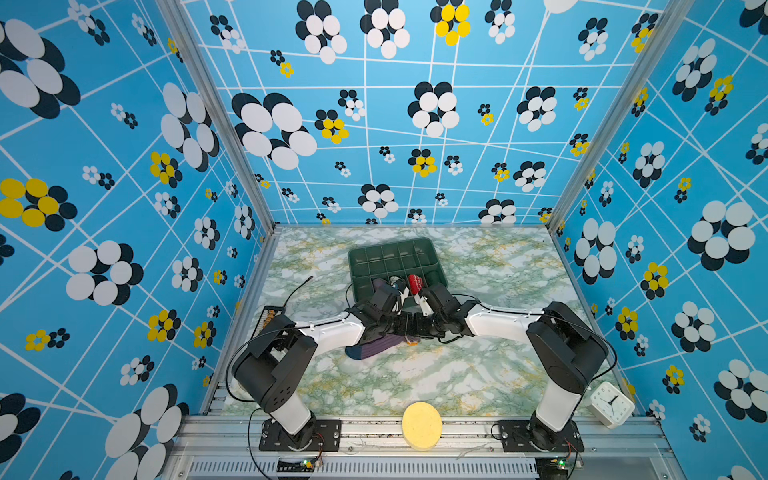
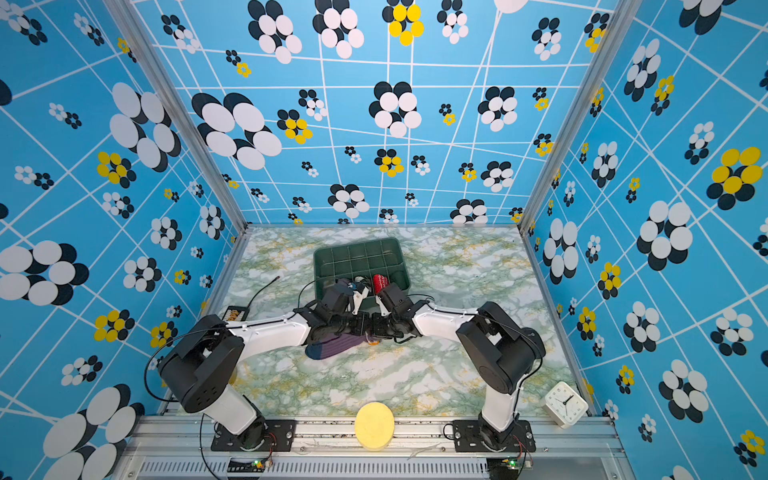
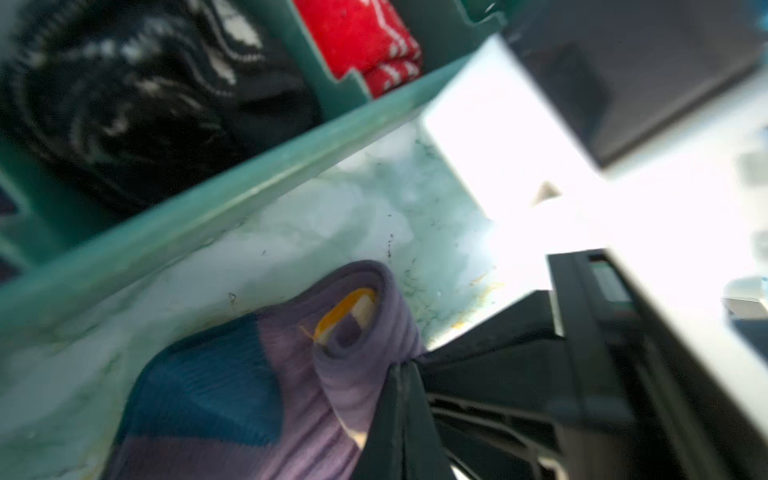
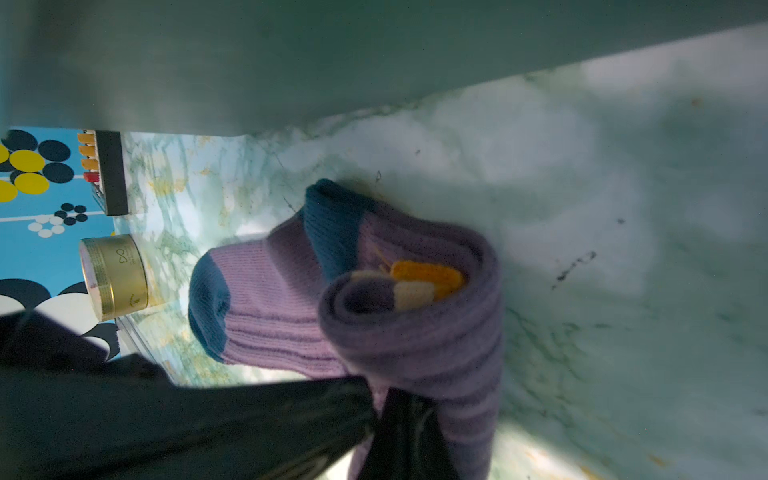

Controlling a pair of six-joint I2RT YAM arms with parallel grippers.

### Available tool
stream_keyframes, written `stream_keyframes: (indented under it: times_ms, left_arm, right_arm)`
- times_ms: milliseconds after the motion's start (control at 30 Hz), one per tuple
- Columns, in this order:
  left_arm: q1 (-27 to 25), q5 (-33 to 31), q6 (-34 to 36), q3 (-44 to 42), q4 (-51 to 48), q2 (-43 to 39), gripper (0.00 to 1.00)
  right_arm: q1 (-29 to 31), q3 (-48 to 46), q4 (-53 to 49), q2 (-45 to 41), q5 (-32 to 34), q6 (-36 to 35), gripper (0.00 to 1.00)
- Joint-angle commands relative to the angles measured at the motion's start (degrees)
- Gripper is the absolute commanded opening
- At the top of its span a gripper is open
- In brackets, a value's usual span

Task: Roll the socks
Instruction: 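Hold the rolled sock with both grippers and tighten the roll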

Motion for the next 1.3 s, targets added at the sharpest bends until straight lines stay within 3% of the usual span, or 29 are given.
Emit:
stream_keyframes:
  times_ms: [0,467,667,1267]
  left_arm:
    - [-0.48,-0.99,0.26,0.98,-0.39,2.47,0.0]
    - [-0.39,-4.04,-0.23,0.37,1.53,8.31,0.0]
    - [-0.32,-2.11,-0.93,-1.15,2.37,9.1,0.0]
    - [0.66,3.43,-3.39,-4.37,6.35,9.94,0.0]
  right_arm:
    - [-0.38,-2.87,-11.2,3.64,7.03,-1.07,0.07]
    - [-0.29,-5.34,-7.98,0.17,4.47,-1.76,0.08]
    - [-0.32,-7.54,-1.22,-3.49,-1.4,-0.95,0.11]
    - [-1.46,-12.65,10.83,-7.92,-9.48,3.01,0.12]
